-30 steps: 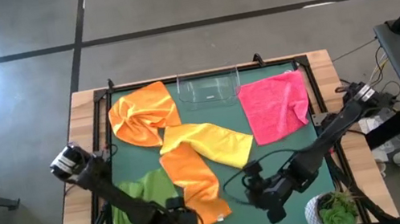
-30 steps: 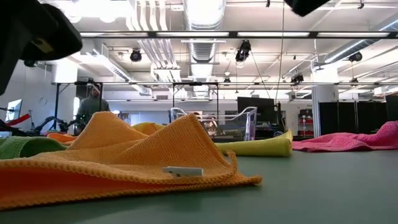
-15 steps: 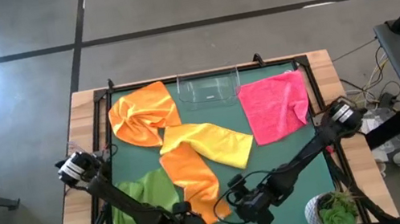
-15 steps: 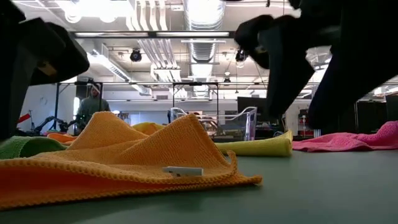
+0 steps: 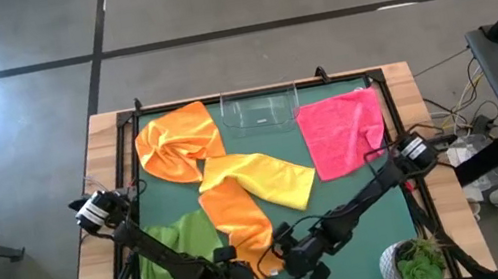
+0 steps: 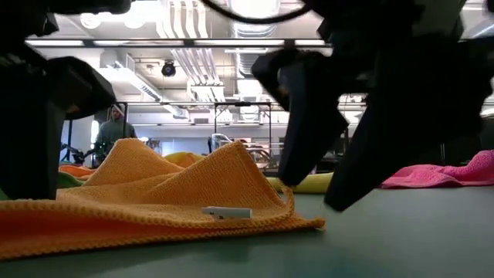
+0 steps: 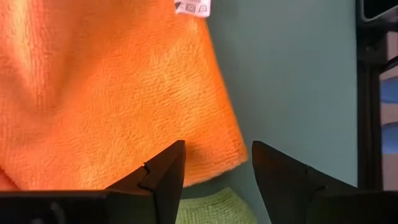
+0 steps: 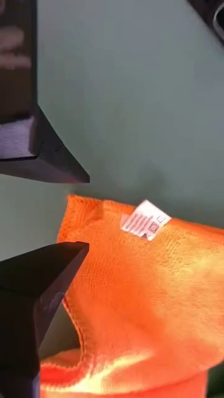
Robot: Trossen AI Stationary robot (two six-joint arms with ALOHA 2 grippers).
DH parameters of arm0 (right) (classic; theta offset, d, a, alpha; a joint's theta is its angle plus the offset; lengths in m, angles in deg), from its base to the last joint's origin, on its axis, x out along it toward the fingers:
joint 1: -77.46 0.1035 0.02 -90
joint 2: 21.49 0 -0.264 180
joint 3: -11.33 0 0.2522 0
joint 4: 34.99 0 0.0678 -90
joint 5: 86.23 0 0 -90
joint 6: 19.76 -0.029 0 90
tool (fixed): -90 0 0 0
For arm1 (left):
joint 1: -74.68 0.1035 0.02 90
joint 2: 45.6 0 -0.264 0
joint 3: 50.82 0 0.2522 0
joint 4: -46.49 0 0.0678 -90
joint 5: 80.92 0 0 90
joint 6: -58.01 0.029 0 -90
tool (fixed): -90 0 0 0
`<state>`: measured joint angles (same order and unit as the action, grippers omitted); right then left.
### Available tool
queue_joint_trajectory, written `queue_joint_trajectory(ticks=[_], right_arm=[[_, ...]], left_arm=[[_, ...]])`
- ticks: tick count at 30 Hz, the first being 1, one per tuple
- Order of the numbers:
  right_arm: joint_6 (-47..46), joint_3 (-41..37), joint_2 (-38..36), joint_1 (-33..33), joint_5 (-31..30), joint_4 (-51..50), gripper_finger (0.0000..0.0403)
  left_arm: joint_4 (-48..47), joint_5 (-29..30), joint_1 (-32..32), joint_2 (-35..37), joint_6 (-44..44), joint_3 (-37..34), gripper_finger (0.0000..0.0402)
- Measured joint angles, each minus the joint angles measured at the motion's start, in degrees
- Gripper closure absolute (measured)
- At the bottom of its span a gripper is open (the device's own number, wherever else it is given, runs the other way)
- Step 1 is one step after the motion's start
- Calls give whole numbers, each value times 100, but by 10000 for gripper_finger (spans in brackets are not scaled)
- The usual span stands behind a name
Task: Fold microfiber towels
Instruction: Fold the bottom orange microfiber towel
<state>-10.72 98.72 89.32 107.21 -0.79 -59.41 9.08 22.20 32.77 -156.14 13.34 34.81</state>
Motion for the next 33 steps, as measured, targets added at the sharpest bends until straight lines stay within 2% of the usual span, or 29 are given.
queue_joint_trajectory(ticks=[8,19,25,31,33], right_arm=[[102,2,106,-121,32,258,248],[-255,20,344,-225,295,307,248],[-504,20,414,-260,359,301,275],[-1032,20,415,-322,395,341,357],[-1105,17,404,-325,359,330,384]], left_arm=[[167,28,2,-204,205,0,231],[164,148,64,-317,148,-51,238],[110,159,145,-326,151,-84,303],[66,245,166,-328,153,-93,387],[66,247,170,-328,153,-89,396]])
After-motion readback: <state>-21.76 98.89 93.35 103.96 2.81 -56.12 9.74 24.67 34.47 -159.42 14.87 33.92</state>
